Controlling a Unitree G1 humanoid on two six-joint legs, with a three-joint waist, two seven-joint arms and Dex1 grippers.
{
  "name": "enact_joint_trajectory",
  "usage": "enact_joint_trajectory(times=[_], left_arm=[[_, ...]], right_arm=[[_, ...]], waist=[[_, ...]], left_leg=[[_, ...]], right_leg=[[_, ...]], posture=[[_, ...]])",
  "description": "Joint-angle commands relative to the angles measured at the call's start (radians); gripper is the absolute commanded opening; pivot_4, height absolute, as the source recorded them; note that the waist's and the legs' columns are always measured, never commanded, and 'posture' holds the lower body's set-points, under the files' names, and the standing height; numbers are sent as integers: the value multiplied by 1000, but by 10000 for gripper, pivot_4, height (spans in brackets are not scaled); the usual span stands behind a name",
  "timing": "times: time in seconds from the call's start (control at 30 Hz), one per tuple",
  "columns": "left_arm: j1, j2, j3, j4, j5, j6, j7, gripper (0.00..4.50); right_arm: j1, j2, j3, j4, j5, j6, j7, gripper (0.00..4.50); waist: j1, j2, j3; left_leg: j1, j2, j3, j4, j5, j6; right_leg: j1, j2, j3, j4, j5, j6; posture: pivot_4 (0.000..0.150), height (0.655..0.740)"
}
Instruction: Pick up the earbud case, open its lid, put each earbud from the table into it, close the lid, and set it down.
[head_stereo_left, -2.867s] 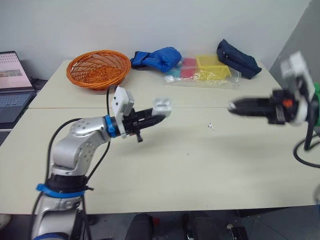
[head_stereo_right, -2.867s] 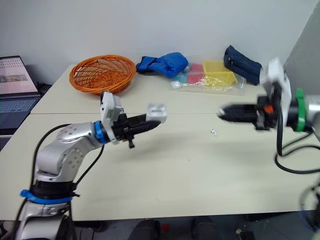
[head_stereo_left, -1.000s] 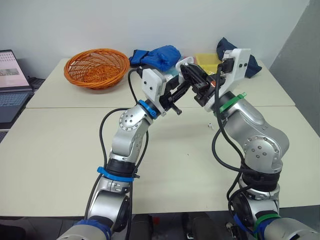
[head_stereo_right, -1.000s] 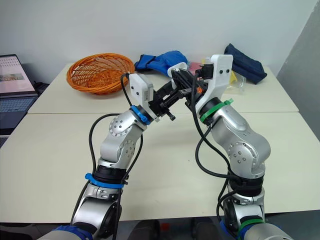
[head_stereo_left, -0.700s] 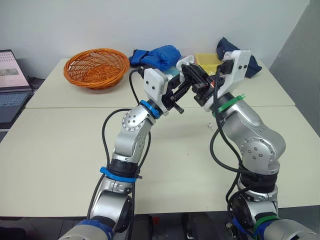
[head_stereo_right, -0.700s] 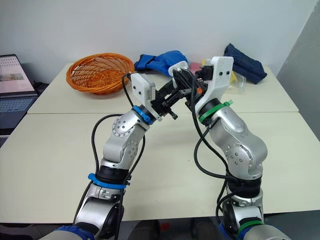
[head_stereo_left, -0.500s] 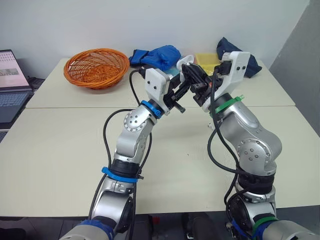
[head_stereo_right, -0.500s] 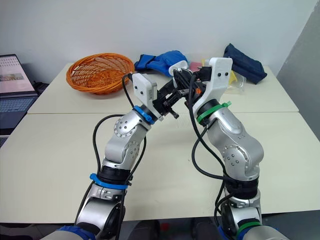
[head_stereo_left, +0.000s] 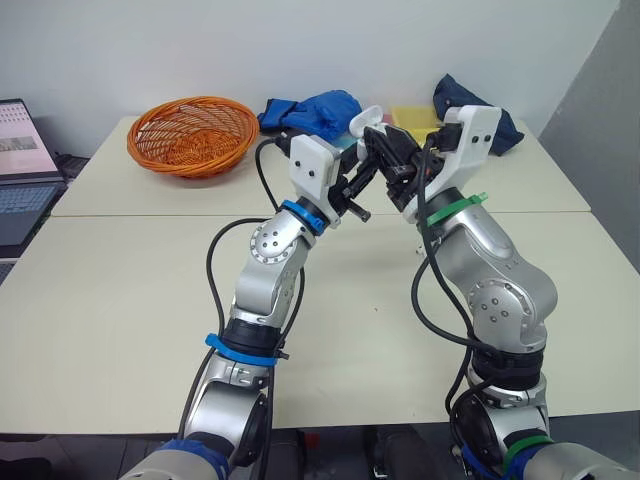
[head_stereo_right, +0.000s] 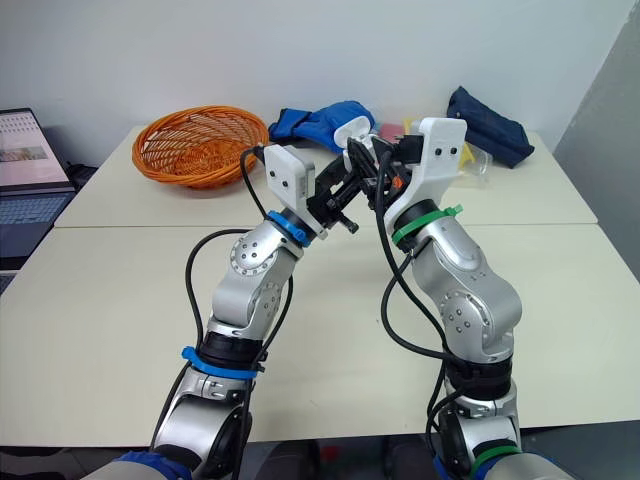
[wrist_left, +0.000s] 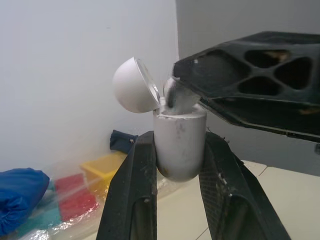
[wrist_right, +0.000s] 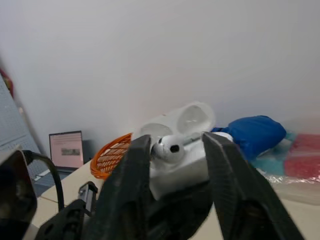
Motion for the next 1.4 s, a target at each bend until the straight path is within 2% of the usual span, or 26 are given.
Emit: enact_joint_trajectory(times=[0.03,0.13,0.17,0.3,0.43,0.57,0.7,0.8,0.83,0.93,1.17,1.4], left_arm=[[-42,-8,6,-52,-9,-37,-1,7516],[-40,-9,2,-56,-13,-34,-3,7516],[-37,-10,-1,-58,-15,-32,-3,7516],[-29,-8,1,-66,-33,-4,-11,7516],[-14,20,12,-68,-59,21,-39,7516],[-10,81,33,-44,-107,64,-113,7516],[-2,137,39,-29,-130,72,-192,7516],[37,220,70,-52,-174,106,-283,7516],[53,243,74,-65,-183,111,-308,7516],[80,276,75,-86,-196,119,-332,7516],[187,310,91,-221,-216,173,-321,7516],[234,323,86,-287,-217,198,-310,7516]], right_arm=[[0,-2,-7,-4,-4,-14,5,32166],[-1,-6,-4,-3,-11,-18,13,42736],[-2,-9,-3,-4,-15,-22,19,44467],[-9,-40,-24,-44,25,-32,83,44467],[-19,-140,-94,-111,151,37,169,44467],[-59,-335,-215,-122,347,161,268,44467],[-105,-474,-267,-43,444,230,313,44467],[-23,-750,-98,124,259,241,513,44467],[-5,-796,-51,174,231,230,569,44467],[-6,-827,49,291,146,200,621,44467],[-135,-623,231,771,-116,46,642,44467],[-206,-569,262,992,-260,-40,691,44467]], waist=[[0,0,0],[0,0,0],[0,0,0],[0,0,0],[0,0,0],[0,0,0],[-1,1,0],[0,0,0],[0,0,0],[-3,0,0],[-6,0,0],[5,1,1]], left_leg=[[0,0,0,0,0,0],[0,0,0,0,0,0],[0,0,0,0,0,0],[0,0,0,-1,0,0],[-1,0,0,-1,0,0],[-2,0,0,-3,0,0],[-2,0,1,-4,0,0],[-2,0,0,-5,0,1],[0,0,1,-7,0,1],[-1,0,3,-7,0,1],[0,0,3,-8,0,1],[-4,-1,3,-8,0,0]], right_leg=[[0,0,0,0,0,0],[0,0,0,-1,0,0],[0,0,0,-1,0,0],[0,0,0,-1,0,0],[0,0,0,-4,0,0],[1,0,-1,-8,1,2],[1,0,0,-10,1,2],[1,0,0,-11,1,1],[2,0,0,-12,1,1],[1,-1,1,-13,1,1],[1,0,1,-12,1,2],[-1,-1,1,-13,2,2]], posture=[[1500,7400],[1500,7400],[1500,7400],[1500,7400],[1500,7400],[1500,7400],[1500,7400],[1500,7400],[1500,7400],[1500,7400],[1500,7400],[1500,7400]])
